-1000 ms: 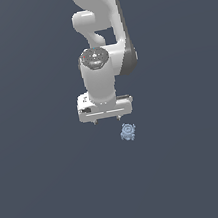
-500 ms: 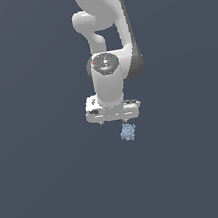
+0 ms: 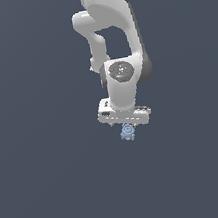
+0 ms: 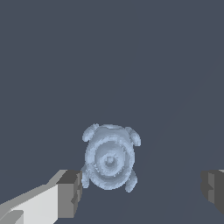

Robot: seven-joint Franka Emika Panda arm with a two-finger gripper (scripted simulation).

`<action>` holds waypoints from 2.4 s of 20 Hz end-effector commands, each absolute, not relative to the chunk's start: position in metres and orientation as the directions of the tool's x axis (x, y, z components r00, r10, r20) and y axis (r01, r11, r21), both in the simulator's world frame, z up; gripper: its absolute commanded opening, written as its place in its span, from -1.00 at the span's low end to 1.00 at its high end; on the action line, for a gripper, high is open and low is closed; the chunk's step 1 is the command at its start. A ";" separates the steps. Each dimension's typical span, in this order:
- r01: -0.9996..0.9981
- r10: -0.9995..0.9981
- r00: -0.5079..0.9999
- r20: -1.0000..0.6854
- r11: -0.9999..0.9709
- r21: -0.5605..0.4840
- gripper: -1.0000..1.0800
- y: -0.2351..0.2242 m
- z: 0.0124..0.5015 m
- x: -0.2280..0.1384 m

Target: Pick up the object and move it to a goal position.

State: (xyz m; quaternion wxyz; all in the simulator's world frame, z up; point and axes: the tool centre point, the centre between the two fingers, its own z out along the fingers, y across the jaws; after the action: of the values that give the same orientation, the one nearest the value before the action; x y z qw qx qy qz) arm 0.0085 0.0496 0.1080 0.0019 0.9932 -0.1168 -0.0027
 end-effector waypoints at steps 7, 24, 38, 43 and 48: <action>-0.311 -0.311 0.951 -0.001 -0.951 0.001 0.92 0.069 0.093 0.009; -0.322 -0.322 0.947 0.000 -0.947 0.000 0.92 0.072 0.051 0.008; -0.322 -0.322 0.947 0.000 -0.947 0.000 -1.00 0.072 0.041 0.009; -0.322 -0.322 0.947 0.001 -0.947 0.000 -1.00 0.072 0.042 0.009; -0.322 -0.322 0.947 0.001 -0.947 0.000 -1.00 0.072 0.055 0.008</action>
State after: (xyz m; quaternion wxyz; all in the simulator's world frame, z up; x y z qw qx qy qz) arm 0.0081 0.0720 0.0497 0.0001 0.9866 -0.1633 -0.0004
